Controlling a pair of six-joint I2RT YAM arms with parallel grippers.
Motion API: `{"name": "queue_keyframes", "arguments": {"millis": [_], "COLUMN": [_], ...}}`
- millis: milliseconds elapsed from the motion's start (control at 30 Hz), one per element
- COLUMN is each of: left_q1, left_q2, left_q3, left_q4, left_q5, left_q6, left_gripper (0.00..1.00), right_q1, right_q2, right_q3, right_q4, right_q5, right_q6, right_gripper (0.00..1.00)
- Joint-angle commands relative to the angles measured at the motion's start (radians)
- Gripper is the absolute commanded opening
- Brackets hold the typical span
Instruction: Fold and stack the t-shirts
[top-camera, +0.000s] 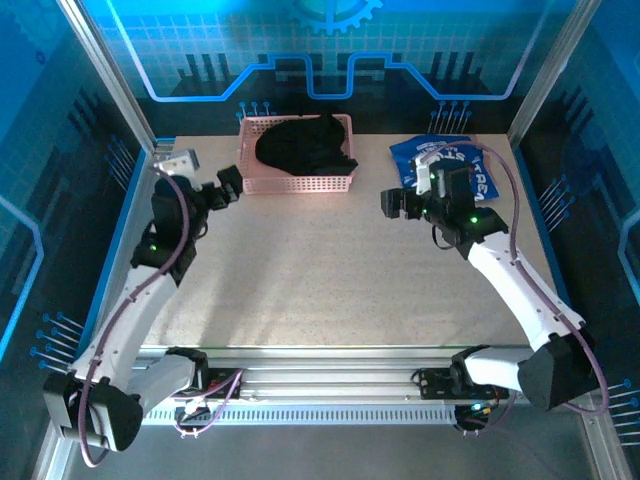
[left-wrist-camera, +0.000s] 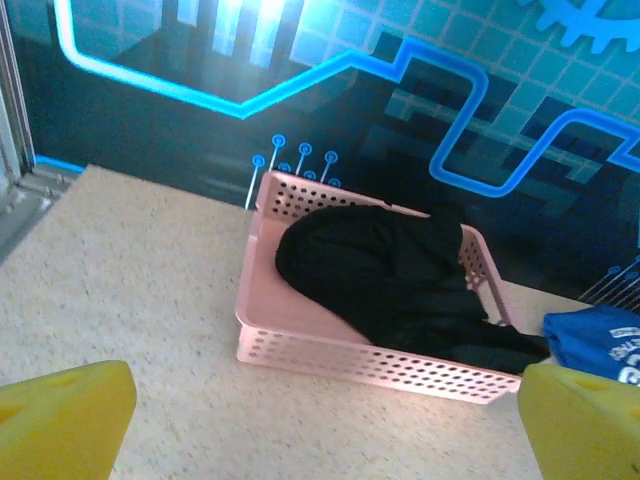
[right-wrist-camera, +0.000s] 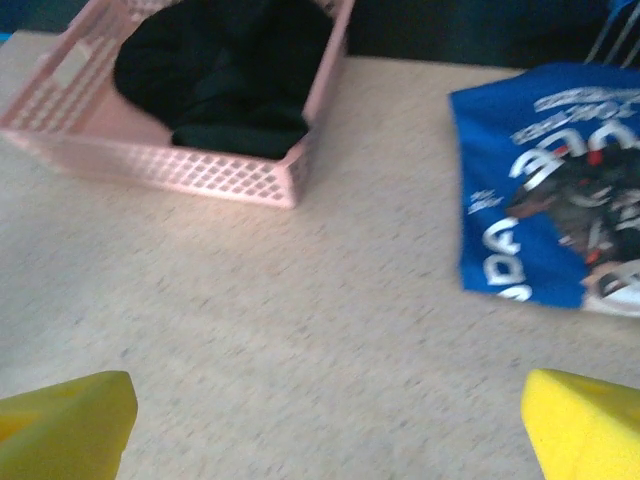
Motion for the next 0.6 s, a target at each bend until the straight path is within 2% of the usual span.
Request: {"name": "queue_keyframes", "arguments": {"millis": [0, 133, 233, 400, 500, 567], "left_q1": [-0.001, 0.025, 0.089, 0.159, 0.178, 0.188], "left_q2": [0.122, 0.320, 0.462, 0.675, 0.774, 0.838], "left_q3": [0.148, 0.369, 0.474, 0.625, 0.677, 0.702], "left_q4": [-0.424, -0.585, -0.605, -0.581, -0.522, -0.487], "left_q5": [0.061, 0.127, 0.217, 0.281, 0.329, 0.373], "left_q6": [-0.138, -0.119, -0.120, -0.120, -0.126, -0.136], "left_gripper": [0.99, 0.99, 0.99, 0.97, 0.90, 0.77], "right_q1": [0.043, 0.093, 0.104, 0.138, 0.151, 0.163], "right_q2": [0.035, 0.150, 0.271, 0.490, 0.594, 0.663], "right_q3": [0.088, 0.241, 0.363, 0.598, 0.710, 0.782], "right_q4": [-0.176, -0.253, -0.281, -0.334, -0.341, -0.347], "right_q5": [-0.111, -0.171, -0.262, -0.298, -0.335, -0.340], "right_q6": [0.045, 0.041, 0.041, 0.040, 0.066, 0.098], "right_gripper": [1.00, 1.00, 1.00, 1.00, 1.00, 0.99]}}
